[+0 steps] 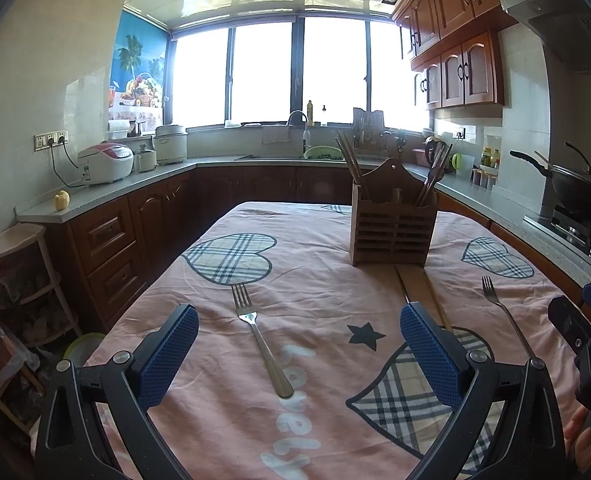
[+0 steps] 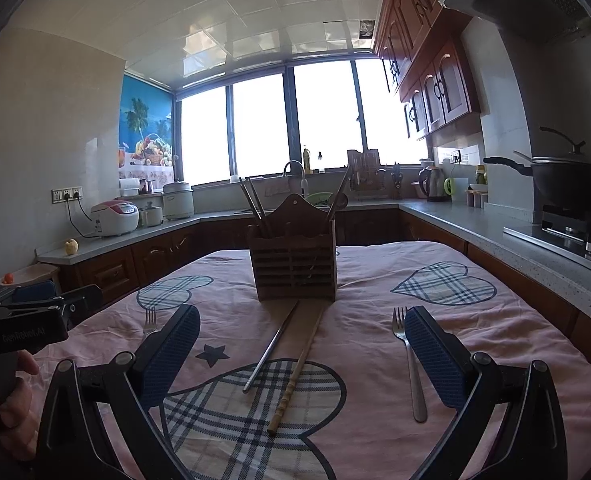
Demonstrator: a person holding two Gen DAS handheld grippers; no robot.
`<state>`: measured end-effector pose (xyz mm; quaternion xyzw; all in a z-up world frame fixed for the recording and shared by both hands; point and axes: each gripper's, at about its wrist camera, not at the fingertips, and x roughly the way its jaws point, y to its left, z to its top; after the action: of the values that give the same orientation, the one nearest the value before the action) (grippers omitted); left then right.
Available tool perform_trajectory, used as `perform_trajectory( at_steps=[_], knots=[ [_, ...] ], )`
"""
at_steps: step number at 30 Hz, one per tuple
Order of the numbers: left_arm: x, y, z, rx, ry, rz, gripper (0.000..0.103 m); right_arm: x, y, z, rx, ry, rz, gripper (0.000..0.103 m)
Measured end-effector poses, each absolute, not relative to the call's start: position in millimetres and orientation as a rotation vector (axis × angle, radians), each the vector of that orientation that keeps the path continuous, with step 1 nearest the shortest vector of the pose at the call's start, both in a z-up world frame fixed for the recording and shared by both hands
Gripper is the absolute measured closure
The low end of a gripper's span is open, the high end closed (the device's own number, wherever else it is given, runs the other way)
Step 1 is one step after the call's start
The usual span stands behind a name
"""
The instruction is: Organize utensils
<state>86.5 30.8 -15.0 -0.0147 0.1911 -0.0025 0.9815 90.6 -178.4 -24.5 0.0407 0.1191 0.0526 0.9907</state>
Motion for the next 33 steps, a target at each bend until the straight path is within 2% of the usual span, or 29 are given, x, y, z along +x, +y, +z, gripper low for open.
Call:
perform_trajectory(
  at_steps=[33],
  knots=[
    [82.9, 23.4, -18.6, -0.004, 0.370, -0.005, 0.001, 89.8, -179.6, -22.9, 0.096, 0.239, 0.111, 0.000]
  ],
)
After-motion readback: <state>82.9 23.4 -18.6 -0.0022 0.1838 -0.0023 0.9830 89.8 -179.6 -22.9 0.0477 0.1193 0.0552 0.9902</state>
